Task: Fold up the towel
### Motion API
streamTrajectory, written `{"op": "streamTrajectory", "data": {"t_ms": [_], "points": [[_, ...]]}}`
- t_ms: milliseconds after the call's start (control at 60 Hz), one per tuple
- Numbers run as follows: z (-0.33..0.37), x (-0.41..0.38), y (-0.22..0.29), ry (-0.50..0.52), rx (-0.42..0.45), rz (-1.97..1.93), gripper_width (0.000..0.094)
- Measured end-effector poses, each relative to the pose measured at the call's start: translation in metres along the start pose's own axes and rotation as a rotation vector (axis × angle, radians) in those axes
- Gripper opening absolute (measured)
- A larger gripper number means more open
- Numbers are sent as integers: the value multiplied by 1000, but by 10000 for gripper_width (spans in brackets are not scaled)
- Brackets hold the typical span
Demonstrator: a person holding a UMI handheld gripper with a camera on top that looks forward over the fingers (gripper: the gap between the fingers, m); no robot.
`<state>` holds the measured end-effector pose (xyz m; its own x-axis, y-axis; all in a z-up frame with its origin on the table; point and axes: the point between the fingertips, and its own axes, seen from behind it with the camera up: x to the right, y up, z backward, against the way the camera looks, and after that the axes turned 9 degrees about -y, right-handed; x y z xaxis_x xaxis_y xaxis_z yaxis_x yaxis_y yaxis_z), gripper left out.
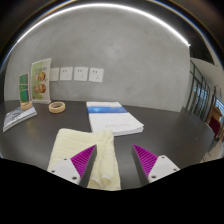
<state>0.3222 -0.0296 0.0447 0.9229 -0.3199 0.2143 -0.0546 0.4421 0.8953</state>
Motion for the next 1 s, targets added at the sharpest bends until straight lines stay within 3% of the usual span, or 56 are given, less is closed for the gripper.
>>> {"op": "streamTrajectory", "data": {"t_ms": [183, 367, 667, 850, 1000], "points": [[64, -17, 14, 49, 25, 12, 852], [164, -78, 17, 59, 76, -14, 827], [313, -229, -7, 220, 81, 5, 836], [362, -259, -1, 240, 134, 62, 835], [368, -250, -6, 233, 107, 15, 832]]}}
